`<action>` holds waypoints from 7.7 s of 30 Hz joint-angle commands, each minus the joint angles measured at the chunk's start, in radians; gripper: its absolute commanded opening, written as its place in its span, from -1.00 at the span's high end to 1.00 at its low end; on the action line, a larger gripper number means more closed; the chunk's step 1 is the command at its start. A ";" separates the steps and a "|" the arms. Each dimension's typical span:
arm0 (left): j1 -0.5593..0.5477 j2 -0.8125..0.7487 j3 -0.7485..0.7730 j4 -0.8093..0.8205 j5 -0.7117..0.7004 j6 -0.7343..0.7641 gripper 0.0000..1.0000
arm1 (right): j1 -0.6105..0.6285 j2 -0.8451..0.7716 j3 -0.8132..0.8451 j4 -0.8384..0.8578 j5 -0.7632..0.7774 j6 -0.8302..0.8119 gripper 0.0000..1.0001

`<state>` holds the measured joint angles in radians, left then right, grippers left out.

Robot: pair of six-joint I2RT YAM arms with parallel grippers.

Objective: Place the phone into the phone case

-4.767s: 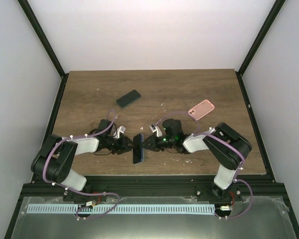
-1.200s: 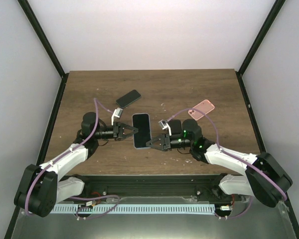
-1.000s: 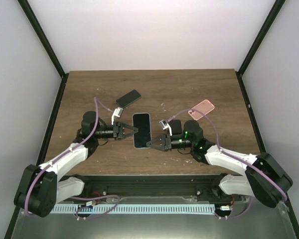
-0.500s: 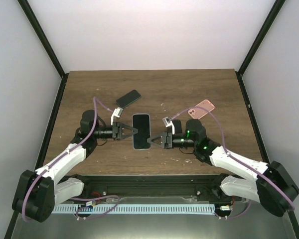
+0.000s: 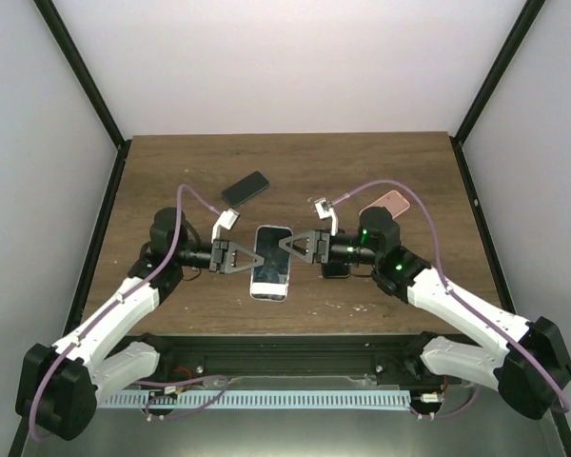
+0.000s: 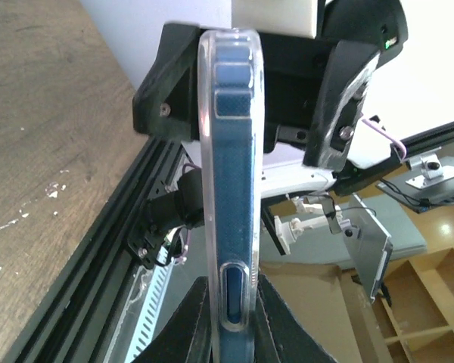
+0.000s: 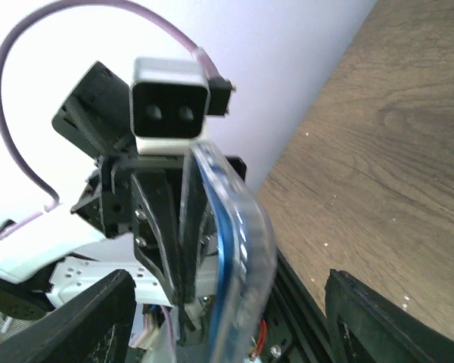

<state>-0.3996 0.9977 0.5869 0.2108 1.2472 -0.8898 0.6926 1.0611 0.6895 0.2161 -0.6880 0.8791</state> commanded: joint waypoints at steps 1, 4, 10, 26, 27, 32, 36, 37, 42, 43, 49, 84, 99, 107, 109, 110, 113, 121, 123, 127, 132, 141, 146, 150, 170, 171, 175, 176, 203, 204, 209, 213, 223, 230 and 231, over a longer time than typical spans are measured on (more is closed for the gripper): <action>-0.013 -0.015 0.029 -0.016 0.055 0.053 0.82 | -0.007 0.012 0.073 0.008 -0.013 -0.009 -0.33; -0.014 -0.007 0.031 -0.033 0.060 0.064 0.82 | -0.008 0.014 0.085 0.014 -0.015 -0.004 -0.14; -0.015 -0.003 0.039 -0.082 0.048 0.105 0.82 | -0.008 0.005 0.083 0.018 -0.008 0.008 0.17; -0.015 0.061 0.112 -0.380 -0.047 0.317 0.88 | -0.010 0.003 0.076 -0.025 0.030 0.007 0.99; -0.015 0.062 0.112 -0.380 -0.052 0.316 0.88 | -0.010 0.005 0.076 -0.030 0.033 0.007 0.99; -0.015 0.073 0.120 -0.385 -0.067 0.318 0.86 | -0.011 0.002 0.072 -0.053 0.055 0.003 0.70; -0.015 0.079 0.121 -0.390 -0.095 0.315 0.84 | -0.011 -0.014 0.061 -0.088 0.099 -0.008 0.10; -0.015 0.082 0.121 -0.390 -0.101 0.313 0.83 | -0.011 -0.022 0.056 -0.099 0.109 -0.010 -0.11; -0.015 0.116 0.123 -0.388 -0.156 0.304 0.81 | -0.013 -0.045 0.030 -0.167 0.162 -0.019 -0.76; -0.015 0.127 0.126 -0.396 -0.180 0.309 0.81 | -0.013 -0.052 0.022 -0.177 0.171 -0.019 -0.85; -0.018 0.230 0.147 -0.370 -0.254 0.306 0.78 | -0.013 -0.107 -0.014 -0.233 0.243 -0.028 -1.00; -0.063 0.879 0.321 -0.054 -0.393 0.216 0.41 | -0.014 -0.184 -0.010 -0.408 0.421 -0.092 -1.00; -0.060 0.768 0.382 -0.291 -0.575 0.305 -0.19 | -0.015 -0.136 0.015 -0.531 0.623 -0.099 -1.00; 0.039 0.735 0.504 -0.458 -0.726 0.363 -1.00 | -0.026 -0.125 0.039 -0.537 0.713 -0.097 -1.00; 0.082 0.743 0.540 -0.492 -0.760 0.370 -1.00 | -0.034 -0.118 0.038 -0.535 0.732 -0.100 -1.00; 0.102 0.751 0.563 -0.508 -0.781 0.377 -1.00 | -0.042 -0.112 0.038 -0.533 0.735 -0.101 -1.00; 0.157 0.802 0.658 -0.548 -0.848 0.402 -1.00 | -0.071 -0.077 0.043 -0.527 0.729 -0.106 -1.00; 0.258 0.977 0.907 -0.588 -0.930 0.525 -0.94 | -0.130 0.001 0.056 -0.524 0.706 -0.151 -1.00; 0.277 1.042 0.977 -0.617 -0.910 0.556 -0.93 | -0.140 0.013 0.052 -0.526 0.712 -0.156 -1.00; 0.285 1.153 1.089 -0.667 -0.884 0.604 -0.93 | -0.163 0.022 0.030 -0.498 0.711 -0.170 -1.00; 0.288 1.239 1.159 -0.683 -0.852 0.622 -0.90 | -0.249 0.070 0.020 -0.471 0.692 -0.197 -0.85; 0.285 1.315 1.174 -0.668 -0.790 0.592 -0.79 | -0.445 0.230 0.053 -0.367 0.684 -0.227 -0.14; 0.269 1.295 1.127 -0.690 -0.813 0.585 -0.72 | -0.567 0.357 0.107 -0.314 0.641 -0.234 0.13; 0.248 1.243 1.018 -0.645 -0.834 0.548 -0.66 | -0.639 0.453 0.158 -0.300 0.616 -0.229 0.14; 0.088 1.190 1.095 -0.757 -1.268 0.689 -0.92 | -0.685 0.669 0.271 -0.380 0.661 -0.243 0.38; 0.081 1.197 1.102 -0.760 -1.282 0.698 -0.94 | -0.686 0.675 0.274 -0.380 0.661 -0.240 0.40; 0.069 1.235 1.144 -0.781 -1.280 0.722 -0.96 | -0.685 0.692 0.290 -0.388 0.680 -0.232 0.43; 0.068 1.242 1.149 -0.783 -1.277 0.725 -0.97 | -0.685 0.699 0.292 -0.387 0.680 -0.233 0.43; 0.047 1.340 1.225 -0.796 -1.237 0.791 -0.96 | -0.685 0.752 0.285 -0.365 0.641 -0.272 0.93; 0.046 1.344 1.227 -0.800 -1.243 0.793 -0.96 | -0.685 0.752 0.285 -0.365 0.640 -0.276 0.95; 0.038 1.360 1.240 -0.819 -1.253 0.808 -0.95 | -0.685 0.743 0.279 -0.371 0.645 -0.290 0.99; 0.028 1.358 1.242 -0.813 -1.216 0.841 -0.96 | -0.685 0.732 0.270 -0.371 0.637 -0.293 0.99; 0.018 1.349 1.215 -0.798 -1.138 0.880 -0.96 | -0.685 0.722 0.258 -0.360 0.609 -0.295 0.99; 0.012 1.307 1.146 -0.737 -1.051 0.896 -0.96 | -0.685 0.702 0.241 -0.354 0.602 -0.301 0.99; 0.011 1.308 1.146 -0.736 -1.056 0.898 -0.96 | -0.685 0.701 0.239 -0.353 0.598 -0.301 0.99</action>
<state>-0.3752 2.3051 1.7782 -0.5198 0.1272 -0.0067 0.0154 1.7908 0.9455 -0.1268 -0.0708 0.5911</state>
